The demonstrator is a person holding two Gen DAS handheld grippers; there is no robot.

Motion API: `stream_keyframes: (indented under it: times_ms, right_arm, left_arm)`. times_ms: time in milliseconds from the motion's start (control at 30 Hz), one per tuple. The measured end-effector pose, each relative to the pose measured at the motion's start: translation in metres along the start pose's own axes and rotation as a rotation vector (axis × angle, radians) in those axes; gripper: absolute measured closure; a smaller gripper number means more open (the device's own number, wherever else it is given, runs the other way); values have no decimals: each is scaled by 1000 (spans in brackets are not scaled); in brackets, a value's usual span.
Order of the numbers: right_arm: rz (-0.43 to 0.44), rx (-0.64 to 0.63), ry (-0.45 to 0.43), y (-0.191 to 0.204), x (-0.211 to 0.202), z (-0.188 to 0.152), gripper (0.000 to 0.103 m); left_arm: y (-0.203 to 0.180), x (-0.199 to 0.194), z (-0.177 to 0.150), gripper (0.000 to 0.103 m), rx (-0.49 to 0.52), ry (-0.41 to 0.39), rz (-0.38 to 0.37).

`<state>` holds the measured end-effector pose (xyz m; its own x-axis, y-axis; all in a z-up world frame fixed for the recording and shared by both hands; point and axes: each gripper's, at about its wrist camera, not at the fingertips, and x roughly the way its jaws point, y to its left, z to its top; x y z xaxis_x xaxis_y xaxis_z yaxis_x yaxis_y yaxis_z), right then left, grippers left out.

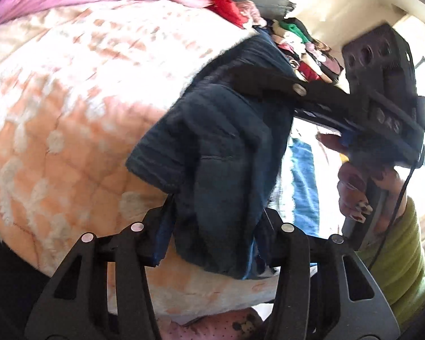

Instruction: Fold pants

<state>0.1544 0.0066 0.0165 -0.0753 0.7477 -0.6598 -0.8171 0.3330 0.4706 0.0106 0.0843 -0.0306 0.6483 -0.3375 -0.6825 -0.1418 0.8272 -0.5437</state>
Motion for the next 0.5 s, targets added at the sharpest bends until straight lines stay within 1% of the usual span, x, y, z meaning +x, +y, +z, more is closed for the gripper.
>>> stream_keyframes:
  times_ms: [133, 267, 367, 400, 433, 500]
  right_arm:
    - [-2, 30, -59, -12, -41, -15, 65]
    - [-13, 50, -117, -22, -73, -32, 64]
    - [-27, 61, -159, -29, -93, -44, 54]
    - [-38, 71, -181, -32, -102, -50, 46]
    - [-60, 99, -211, -40, -113, -59, 39]
    - [-88, 151, -248, -52, -127, -73, 38]
  left_arm:
    - [-26, 6, 3, 63, 54, 9, -20]
    - [-57, 15, 1, 63, 119, 16, -36]
    - [-83, 24, -2, 63, 176, 37, -63]
    - [-89, 25, -7, 63, 198, 50, -75]
    - [-100, 30, -14, 59, 238, 84, -99]
    - [-113, 34, -24, 55, 287, 129, -138]
